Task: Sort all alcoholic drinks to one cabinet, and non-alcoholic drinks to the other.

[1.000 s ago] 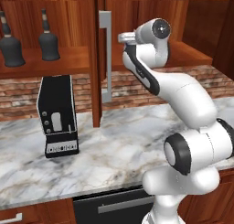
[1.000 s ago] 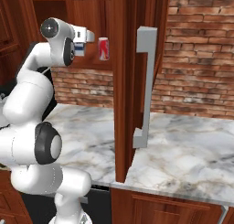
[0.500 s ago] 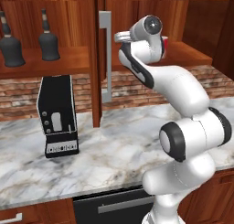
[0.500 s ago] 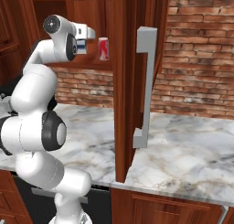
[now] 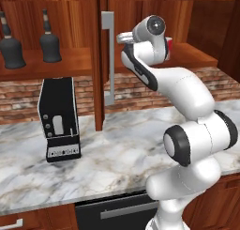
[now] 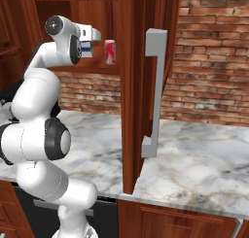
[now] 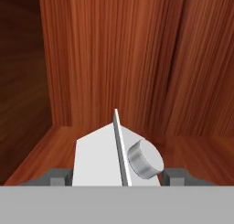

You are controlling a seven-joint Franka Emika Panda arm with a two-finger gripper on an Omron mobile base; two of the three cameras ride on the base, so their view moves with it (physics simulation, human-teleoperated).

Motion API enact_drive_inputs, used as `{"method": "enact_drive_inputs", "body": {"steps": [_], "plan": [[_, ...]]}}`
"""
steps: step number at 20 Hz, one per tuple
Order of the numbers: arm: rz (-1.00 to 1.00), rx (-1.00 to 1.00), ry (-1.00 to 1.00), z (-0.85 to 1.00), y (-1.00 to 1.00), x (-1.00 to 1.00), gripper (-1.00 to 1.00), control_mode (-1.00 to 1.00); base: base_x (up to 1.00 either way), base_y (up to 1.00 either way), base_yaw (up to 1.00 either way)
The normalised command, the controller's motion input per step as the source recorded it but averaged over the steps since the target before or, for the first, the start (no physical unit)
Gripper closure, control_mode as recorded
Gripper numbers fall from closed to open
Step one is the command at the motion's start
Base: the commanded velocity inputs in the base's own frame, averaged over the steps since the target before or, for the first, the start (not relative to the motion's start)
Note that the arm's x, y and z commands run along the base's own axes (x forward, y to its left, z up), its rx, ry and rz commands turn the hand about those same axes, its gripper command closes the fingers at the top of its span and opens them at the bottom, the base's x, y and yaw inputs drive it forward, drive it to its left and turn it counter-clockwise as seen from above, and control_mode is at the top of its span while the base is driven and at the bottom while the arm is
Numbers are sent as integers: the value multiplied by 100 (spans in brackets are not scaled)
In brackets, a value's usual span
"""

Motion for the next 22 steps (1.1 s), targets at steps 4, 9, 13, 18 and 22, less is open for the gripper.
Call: {"method": "enact_drive_inputs", "body": {"steps": [4,9,13,18,22], "plan": [[0,0,0,0,0,0,-100,-100,0,0,0],[0,0,-6,2,0,-21,-100,-100,0,0,0],[0,0,-9,0,0,-69,-100,-100,0,0,0],[0,0,-5,0,0,-63,-100,-100,0,0,0],[0,4,0,0,0,-100,-100,-100,0,0,0]]}}
